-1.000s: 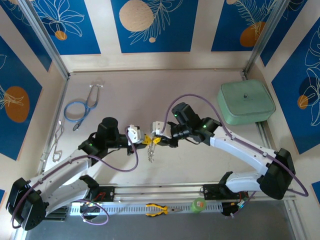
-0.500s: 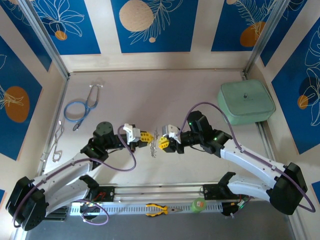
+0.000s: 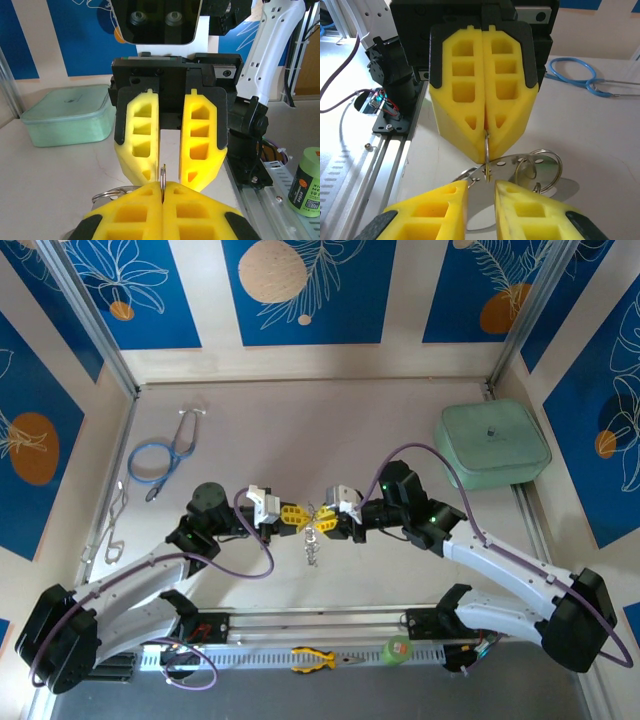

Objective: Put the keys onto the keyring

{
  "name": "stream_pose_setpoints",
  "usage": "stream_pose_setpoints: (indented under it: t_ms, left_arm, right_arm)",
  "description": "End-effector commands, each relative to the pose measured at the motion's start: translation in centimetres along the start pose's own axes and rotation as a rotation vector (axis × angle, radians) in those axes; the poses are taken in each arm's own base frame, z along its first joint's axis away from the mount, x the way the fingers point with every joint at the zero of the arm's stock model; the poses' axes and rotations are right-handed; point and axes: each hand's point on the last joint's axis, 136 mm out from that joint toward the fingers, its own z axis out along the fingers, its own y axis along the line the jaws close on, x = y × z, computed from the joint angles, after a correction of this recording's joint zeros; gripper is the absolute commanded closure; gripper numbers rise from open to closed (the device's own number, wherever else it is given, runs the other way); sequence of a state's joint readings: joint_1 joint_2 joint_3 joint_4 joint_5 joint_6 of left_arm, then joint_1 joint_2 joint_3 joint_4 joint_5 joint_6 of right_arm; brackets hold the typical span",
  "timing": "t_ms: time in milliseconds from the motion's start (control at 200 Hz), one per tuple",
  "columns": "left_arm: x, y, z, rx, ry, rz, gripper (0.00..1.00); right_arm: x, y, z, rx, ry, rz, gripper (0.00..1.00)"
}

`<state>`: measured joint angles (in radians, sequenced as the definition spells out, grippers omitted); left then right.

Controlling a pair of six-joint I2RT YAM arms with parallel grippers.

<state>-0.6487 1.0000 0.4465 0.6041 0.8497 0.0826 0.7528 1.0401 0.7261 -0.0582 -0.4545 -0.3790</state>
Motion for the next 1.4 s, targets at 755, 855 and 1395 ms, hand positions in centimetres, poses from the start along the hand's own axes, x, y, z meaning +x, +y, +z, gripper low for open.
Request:
stream_pose_setpoints:
  t_ms: [755,855,1395]
  left_arm:
    - [-0.1,-0.2,0.2,0.012,0.015,0.025,0.71]
    - [0.9,0.0,-0.2,-0.019,0.094,0.045,0.68]
    - [1.6,-0.2,-1.0,-0.019,0.208,0.115,0.73]
  right_arm:
    - [-0.9,0.2,-0.2,0.011,0.019,-0.062,1.0]
    - [0.0,0.0,-0.3,0.046,0.124,-0.133,1.0]
    - [-0.7,0.0,1.1,0.073,0.284,-0.34,1.0]
